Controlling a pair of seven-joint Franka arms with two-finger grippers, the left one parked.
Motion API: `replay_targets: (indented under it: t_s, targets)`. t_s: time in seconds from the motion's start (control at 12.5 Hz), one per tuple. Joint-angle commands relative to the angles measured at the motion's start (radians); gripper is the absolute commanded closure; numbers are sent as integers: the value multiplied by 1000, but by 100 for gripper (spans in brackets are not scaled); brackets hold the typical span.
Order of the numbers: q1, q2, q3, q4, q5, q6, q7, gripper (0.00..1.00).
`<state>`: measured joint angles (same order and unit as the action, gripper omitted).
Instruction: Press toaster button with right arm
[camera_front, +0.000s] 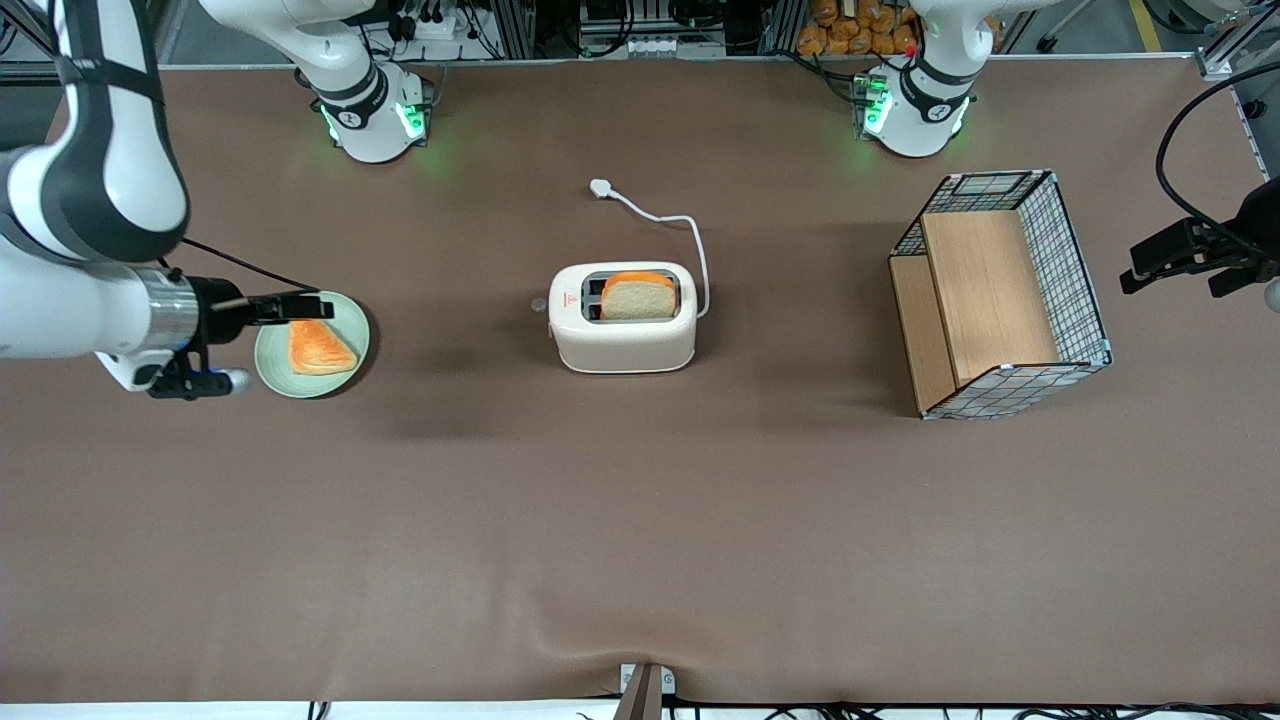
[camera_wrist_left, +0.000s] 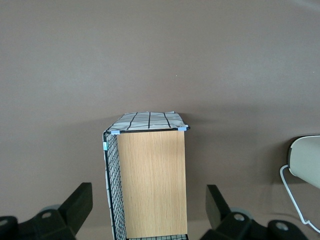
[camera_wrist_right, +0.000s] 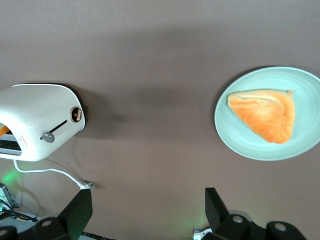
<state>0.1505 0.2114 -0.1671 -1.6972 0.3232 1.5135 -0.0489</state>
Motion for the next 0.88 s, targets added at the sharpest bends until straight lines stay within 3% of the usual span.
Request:
replay_targets:
  t_s: [0.0, 0.24, 0.64, 0.8]
  targets:
    - [-63, -53, 30, -22, -53, -13, 14, 0]
    - [-130, -92, 92, -22, -91, -7, 17, 0]
    - [-137, -173, 95, 13, -229, 28, 67, 0]
    - [-137, -179, 109, 48, -236, 20, 124, 0]
